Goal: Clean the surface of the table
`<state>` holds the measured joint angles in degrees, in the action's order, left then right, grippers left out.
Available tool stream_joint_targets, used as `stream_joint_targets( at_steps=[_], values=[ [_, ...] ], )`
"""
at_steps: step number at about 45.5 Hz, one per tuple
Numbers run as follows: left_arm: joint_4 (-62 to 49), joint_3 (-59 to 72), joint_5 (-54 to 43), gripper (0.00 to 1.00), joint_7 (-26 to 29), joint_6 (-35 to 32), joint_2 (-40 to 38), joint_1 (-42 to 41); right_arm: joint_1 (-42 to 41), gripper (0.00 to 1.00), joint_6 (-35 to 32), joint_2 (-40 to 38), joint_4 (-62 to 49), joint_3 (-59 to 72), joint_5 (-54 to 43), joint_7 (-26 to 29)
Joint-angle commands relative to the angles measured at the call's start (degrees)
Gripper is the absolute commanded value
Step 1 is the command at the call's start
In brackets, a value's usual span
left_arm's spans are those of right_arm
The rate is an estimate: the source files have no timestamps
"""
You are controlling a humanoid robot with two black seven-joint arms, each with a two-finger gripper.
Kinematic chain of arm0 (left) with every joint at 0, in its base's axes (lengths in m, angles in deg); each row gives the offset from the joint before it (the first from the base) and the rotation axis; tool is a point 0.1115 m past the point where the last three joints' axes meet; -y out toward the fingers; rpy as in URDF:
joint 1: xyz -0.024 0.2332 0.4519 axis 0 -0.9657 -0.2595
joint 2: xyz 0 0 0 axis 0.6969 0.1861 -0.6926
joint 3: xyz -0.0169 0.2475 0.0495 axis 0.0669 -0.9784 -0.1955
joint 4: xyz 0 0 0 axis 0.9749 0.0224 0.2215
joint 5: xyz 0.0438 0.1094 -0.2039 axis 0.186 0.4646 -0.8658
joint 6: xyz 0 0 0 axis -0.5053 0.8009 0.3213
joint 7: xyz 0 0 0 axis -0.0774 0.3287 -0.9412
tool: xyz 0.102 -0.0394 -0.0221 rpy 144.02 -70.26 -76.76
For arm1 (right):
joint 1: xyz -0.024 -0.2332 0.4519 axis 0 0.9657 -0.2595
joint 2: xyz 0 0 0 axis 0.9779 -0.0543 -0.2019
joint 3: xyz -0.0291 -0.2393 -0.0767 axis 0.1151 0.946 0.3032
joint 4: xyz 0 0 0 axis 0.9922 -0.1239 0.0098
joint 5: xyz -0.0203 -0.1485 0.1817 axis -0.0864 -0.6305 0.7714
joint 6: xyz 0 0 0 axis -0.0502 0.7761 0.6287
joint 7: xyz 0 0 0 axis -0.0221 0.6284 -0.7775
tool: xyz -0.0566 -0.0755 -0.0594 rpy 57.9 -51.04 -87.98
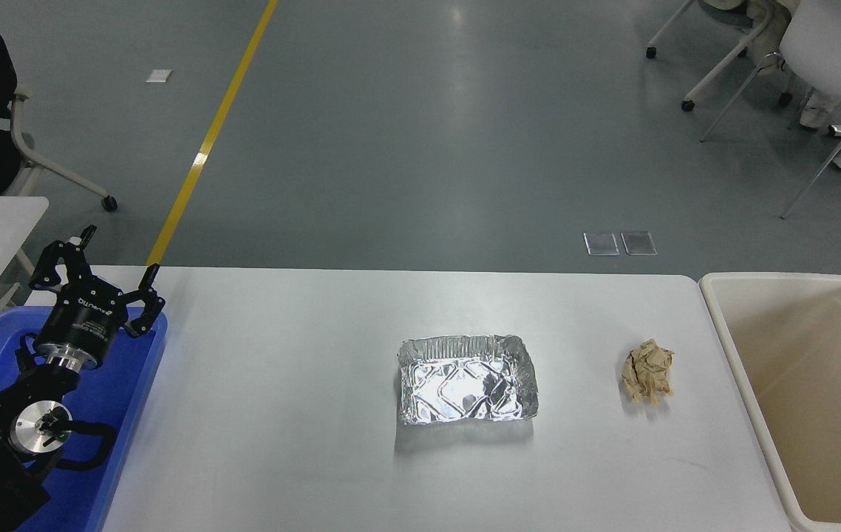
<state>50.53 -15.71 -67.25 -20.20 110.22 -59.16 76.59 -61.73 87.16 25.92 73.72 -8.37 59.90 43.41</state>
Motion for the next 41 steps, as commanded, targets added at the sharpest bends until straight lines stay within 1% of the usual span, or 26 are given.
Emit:
stream_joint_targets(
  at_steps=[1, 6, 10, 24, 33, 41],
  values=[
    [0.0, 0.0, 0.0, 1.0, 0.0, 0.0, 0.0, 0.0, -1.8, 0.98, -0.1, -1.4, 3.7, -13.9, 0.1, -2.9],
    [0.1, 0.0, 0.0, 1.0, 0.0, 0.0, 0.0, 0.0, -1.9, 0.98, -0.2, -1.5, 7.1, -23.1, 1.1, -2.6],
    [0.0, 0.0, 0.0, 1.0, 0.0, 0.1, 0.0, 0.0, -1.7, 0.98, 0.0, -1.6, 11.6, -27.3, 3.3, -2.6],
    [0.0, 0.0, 0.0, 1.0, 0.0, 0.1, 0.0, 0.0, -0.6, 0.98, 0.2, -1.0, 23.2, -33.5, 4.1, -3.4],
    [0.0, 0.0, 0.0, 1.0, 0.0, 0.0, 0.0, 0.0, 2.1, 0.98, -0.1, 1.5, 31.0, -39.2, 4.1, -4.5],
    [0.0, 0.0, 0.0, 1.0, 0.0, 0.0, 0.0, 0.0, 6.8, 0.98, -0.8, 5.2, 33.3, -40.8, 3.9, -8.1]
  ],
)
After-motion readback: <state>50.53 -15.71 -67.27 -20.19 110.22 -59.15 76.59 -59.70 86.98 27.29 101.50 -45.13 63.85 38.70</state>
